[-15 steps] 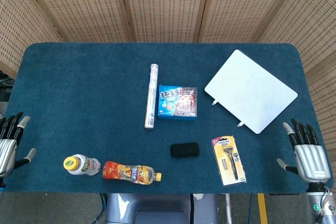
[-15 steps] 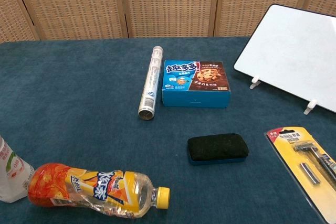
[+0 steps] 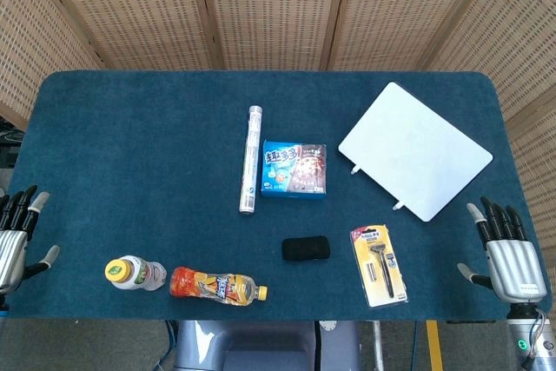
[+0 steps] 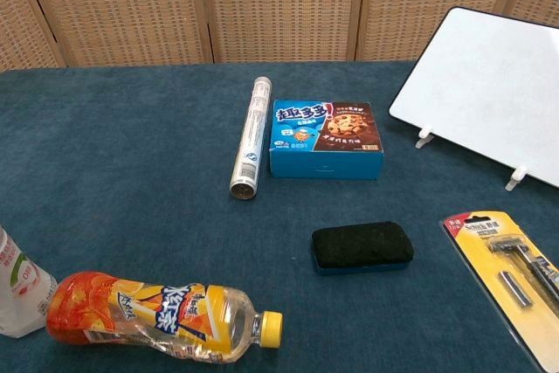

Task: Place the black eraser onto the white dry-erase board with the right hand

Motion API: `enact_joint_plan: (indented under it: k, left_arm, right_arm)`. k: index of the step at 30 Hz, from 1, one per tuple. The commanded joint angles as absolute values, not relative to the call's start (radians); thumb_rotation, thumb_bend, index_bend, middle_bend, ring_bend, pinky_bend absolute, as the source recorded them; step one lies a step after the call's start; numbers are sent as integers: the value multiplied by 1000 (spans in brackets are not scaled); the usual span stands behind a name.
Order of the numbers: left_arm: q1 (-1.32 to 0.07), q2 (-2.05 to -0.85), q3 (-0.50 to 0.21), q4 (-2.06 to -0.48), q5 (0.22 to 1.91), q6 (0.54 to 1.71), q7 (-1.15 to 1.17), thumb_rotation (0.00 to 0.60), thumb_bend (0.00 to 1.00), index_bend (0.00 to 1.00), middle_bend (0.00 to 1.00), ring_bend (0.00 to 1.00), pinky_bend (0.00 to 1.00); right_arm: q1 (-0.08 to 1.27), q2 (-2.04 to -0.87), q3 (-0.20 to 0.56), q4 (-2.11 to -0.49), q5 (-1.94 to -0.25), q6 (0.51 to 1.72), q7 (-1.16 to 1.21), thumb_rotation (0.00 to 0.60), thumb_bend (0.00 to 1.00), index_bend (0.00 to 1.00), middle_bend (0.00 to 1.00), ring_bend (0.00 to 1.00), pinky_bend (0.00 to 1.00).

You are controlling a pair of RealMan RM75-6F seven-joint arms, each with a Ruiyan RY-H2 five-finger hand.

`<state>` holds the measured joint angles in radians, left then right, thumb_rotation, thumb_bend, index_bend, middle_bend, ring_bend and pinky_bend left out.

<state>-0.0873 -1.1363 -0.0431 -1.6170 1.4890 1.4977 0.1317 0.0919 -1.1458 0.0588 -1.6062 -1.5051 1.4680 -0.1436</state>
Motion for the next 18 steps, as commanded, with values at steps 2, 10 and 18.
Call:
enact_joint_plan:
  k: [2,10,18]
  left_arm:
    - [-87,-1136,-43,-1617,1490,1499,132,600,296,0,0,0,0]
    - [-88,-1139,-45,-1610,1488,1497,127,600,296,0,0,0,0]
    - [-88,-1137,-44,-1610,1490,1497,114,600,297,0,0,0,0]
  right_arm:
    - [92,-1145,59,-1607,-1505,1468,-143,600,131,18,0,0,0]
    - [96,-1148,59,-1608,-1508,1463,-143,600,131,22,0,0,0]
    - [100,-1151,55,-1611,-1513,1457,-146,600,131,37,0,0,0]
